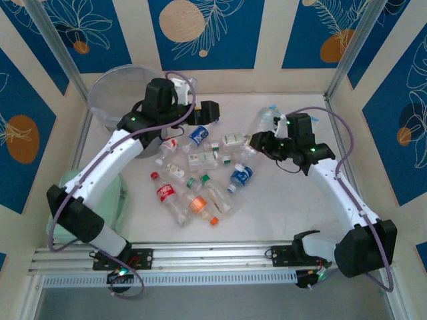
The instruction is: Put the plastic bottles in the bin
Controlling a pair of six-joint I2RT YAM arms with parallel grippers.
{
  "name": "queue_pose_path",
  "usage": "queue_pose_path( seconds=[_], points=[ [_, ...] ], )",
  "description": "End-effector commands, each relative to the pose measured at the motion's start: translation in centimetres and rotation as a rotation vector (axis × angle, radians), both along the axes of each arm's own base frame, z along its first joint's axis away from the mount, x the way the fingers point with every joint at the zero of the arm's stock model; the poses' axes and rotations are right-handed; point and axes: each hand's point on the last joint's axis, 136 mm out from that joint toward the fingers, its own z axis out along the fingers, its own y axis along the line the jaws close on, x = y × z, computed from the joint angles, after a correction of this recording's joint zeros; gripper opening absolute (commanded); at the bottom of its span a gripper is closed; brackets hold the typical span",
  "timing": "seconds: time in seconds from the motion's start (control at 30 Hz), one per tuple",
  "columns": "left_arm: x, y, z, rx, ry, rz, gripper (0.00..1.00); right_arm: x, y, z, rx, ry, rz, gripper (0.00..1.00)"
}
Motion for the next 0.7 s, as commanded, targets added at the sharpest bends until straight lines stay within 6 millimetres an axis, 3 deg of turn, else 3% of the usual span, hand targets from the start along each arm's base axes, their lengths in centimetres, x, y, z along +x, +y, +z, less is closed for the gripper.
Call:
queue_pose_path(
  seconds=[0.0,0.13,0.4,0.67],
  points=[
    [-0.7,-2.6,0.4,-0.040,0.006,-0.081,0.97,-0.9,4.4,3.5,0.077,-0.171,0.247,0.29],
    [-0.7,-4.6,-1.2,-0.067,0.041,-0.117,0.97,-1.5,6.2,4.3,0.069,-0.256,0.335,0.29],
    [-1.2,-7.4,-3.2,-0.099,0.108,-0.169,0.96,-1.4,7.4,4.3,0.107,-0.256,0.374,0.29],
    [-1.2,-8.3,-5.3,-0.072,0.157,-0.174,0.82,-0.7,7.6,4.7,0.112,-0.280,0.369,0.29]
  ],
)
